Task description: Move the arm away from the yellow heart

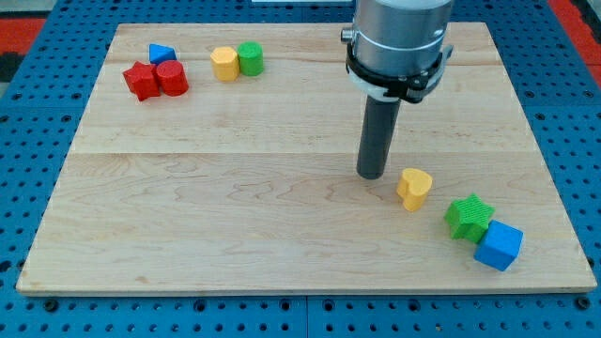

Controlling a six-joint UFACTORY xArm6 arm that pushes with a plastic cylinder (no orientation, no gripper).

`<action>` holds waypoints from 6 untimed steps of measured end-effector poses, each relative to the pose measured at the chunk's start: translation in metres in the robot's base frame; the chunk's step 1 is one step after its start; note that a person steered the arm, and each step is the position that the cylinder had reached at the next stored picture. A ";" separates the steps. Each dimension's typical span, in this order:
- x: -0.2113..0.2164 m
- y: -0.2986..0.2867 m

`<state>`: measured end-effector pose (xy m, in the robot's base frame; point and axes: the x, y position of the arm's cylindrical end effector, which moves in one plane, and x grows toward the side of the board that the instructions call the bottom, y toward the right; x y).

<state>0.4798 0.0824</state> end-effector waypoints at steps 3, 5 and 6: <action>0.014 0.064; -0.086 0.044; -0.149 0.003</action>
